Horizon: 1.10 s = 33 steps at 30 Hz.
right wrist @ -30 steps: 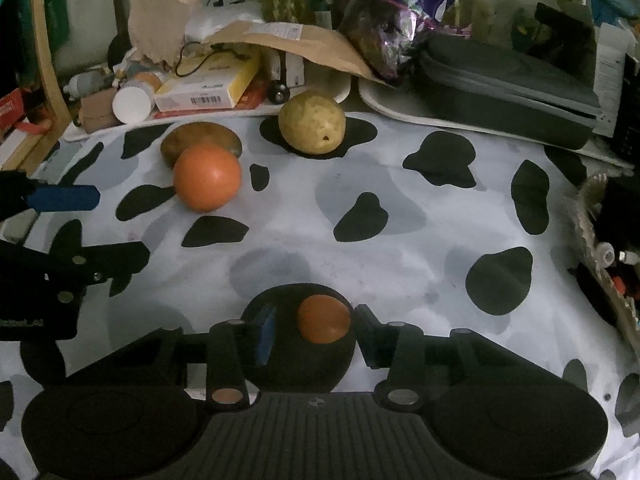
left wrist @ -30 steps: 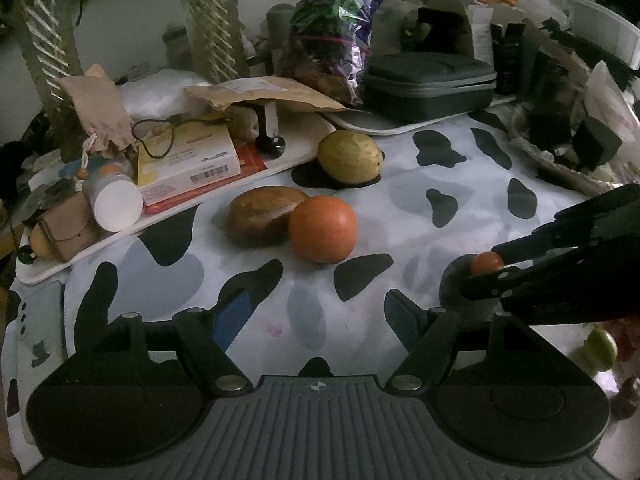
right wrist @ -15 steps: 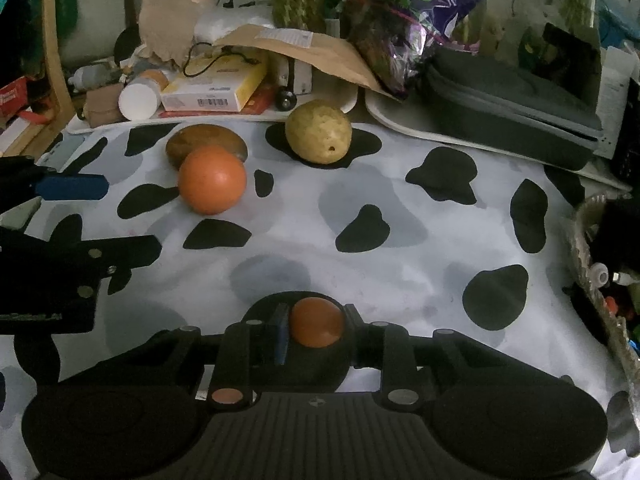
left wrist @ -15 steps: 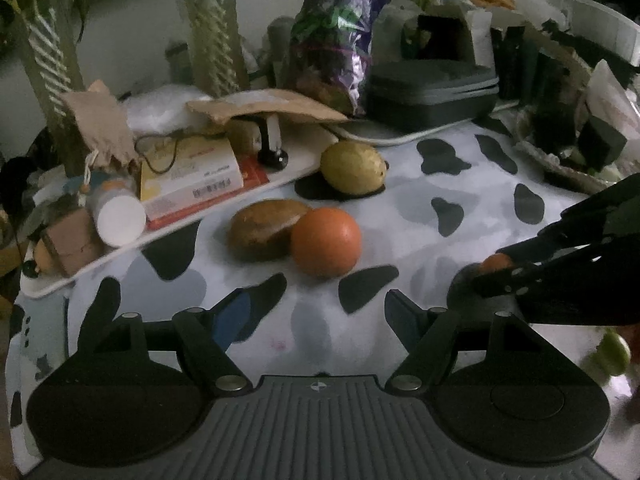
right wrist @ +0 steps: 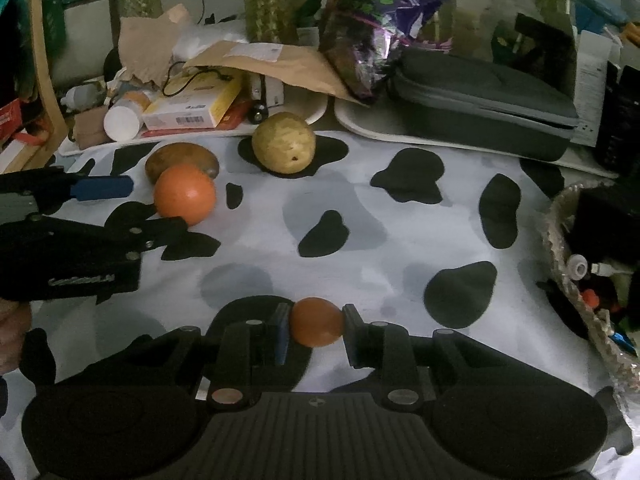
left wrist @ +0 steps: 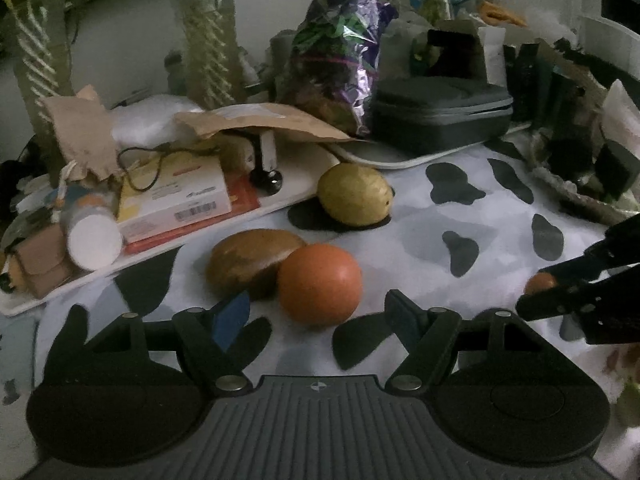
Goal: Organize fruits
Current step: 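Close the left tool on the large orange, then carry the large orange to the plate with the left tool while the right tool carries the small orange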
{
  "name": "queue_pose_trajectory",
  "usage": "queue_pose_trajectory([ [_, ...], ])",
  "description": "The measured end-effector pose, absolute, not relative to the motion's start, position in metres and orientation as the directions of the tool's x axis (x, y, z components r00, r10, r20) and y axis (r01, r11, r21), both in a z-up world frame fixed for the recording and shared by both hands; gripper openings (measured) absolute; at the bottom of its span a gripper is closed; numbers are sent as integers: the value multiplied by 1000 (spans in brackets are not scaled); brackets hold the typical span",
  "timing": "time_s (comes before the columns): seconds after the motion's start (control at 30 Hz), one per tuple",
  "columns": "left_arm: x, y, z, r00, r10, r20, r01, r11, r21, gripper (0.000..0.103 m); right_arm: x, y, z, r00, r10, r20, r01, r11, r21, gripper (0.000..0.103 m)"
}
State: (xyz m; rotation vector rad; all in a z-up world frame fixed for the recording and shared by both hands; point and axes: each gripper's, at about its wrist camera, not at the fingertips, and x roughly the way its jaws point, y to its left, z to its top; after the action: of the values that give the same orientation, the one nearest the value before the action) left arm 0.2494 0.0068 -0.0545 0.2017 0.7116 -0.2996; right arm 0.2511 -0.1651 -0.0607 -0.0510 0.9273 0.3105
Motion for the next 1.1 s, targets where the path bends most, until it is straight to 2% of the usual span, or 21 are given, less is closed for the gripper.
queue_pose_trajectory([
  [0.47,273,-3,-61,749,-133,-649,260,960,103,72,250,-178,-55,566,251,-785,-286,953,99,29],
  [0.6,271,-5,-61,754,-116,-646,255,959,125,65,249,-179,-55,564,254,-786,-292,951,98,29],
  [0.67,269,-4,-58,758,-128,-639,258,960,113,49,249,-179,-55,564,253,-786,-291,952,97,29],
  [0.87,270,5,-53,741,-167,-650,263,963,52,47,246,-178,-54,571,249,-782,-295,951,87,29],
  [1.1,260,4,-37,758,-221,-613,296,955,22,46,243,-176,-49,584,250,-772,-297,951,83,29],
])
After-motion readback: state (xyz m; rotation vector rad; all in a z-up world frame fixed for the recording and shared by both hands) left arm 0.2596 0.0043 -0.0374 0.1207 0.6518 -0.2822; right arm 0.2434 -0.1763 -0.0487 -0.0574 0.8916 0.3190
